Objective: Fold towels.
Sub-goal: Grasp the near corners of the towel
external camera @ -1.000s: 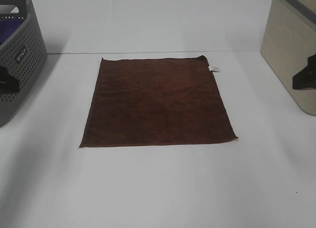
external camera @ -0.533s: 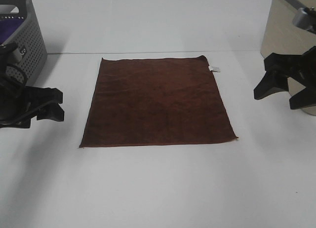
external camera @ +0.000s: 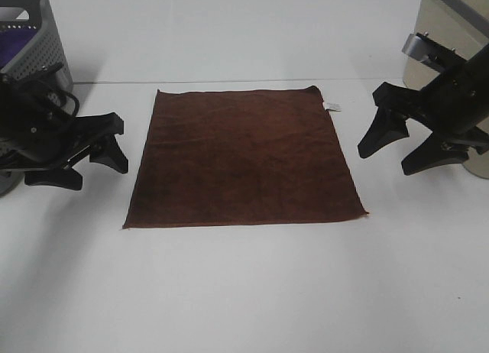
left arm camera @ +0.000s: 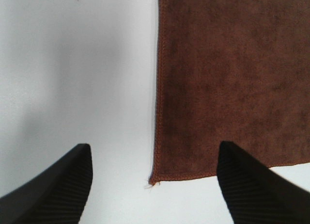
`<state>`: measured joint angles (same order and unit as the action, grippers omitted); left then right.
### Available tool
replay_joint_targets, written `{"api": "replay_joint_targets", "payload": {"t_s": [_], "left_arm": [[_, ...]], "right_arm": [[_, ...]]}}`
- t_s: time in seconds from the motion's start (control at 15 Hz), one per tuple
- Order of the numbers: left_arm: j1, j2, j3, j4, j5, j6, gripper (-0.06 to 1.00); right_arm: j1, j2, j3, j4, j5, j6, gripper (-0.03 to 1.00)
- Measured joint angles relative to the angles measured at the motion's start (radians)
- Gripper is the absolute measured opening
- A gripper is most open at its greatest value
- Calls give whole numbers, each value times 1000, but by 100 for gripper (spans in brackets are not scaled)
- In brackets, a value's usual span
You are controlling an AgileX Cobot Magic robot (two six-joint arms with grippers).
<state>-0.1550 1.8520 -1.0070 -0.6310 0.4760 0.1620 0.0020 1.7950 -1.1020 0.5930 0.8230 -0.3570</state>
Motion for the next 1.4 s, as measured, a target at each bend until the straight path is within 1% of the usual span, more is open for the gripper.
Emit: {"api": "replay_joint_targets", "payload": {"t_s": [0.07,0.13,0.27,0.33,0.4,0.47,0.53,0.67,0.87,0.93,1.0,1.07,1.27,1.33,1.4], "left_arm": [[39,24,-6,-71,31,58,67],[77,47,-7,-163,69,134,67],[124,81,-7,-337,126,300,67],[138,96,-8,-403,145,381,67],[144,110,-10,-459,155,441,67],[144,124,-10,-500,169,487,67],[143,142,-11,-527,178,519,67],[143,183,-11,-545,184,539,67],[133,218,-11,-563,186,544,67],[117,218,-11,-563,183,545,67],[73,224,-13,-573,165,547,67],[45,227,-17,-589,152,547,68],[-13,248,-25,-623,147,548,69],[-19,250,-25,-633,148,548,69],[-22,251,-25,-641,148,548,67]], "right_arm": [[-24,26,-10,25,21,-26,70],[-52,50,-14,54,41,-63,70],[-125,92,-15,100,73,-115,69],[-160,115,-15,120,90,-141,69],[-189,139,-15,132,91,-161,69],[-198,158,-15,139,91,-174,69],[-201,172,-15,151,91,-180,69],[-195,186,-15,180,89,-201,69],[-137,224,-15,204,70,-224,69],[-110,242,-15,211,51,-230,69],[-77,269,-16,228,20,-233,69],[-74,283,-19,241,9,-240,69],[-65,329,-29,338,20,-280,68],[-51,339,-30,368,22,-299,67],[-33,349,-33,382,24,-308,61]]}}
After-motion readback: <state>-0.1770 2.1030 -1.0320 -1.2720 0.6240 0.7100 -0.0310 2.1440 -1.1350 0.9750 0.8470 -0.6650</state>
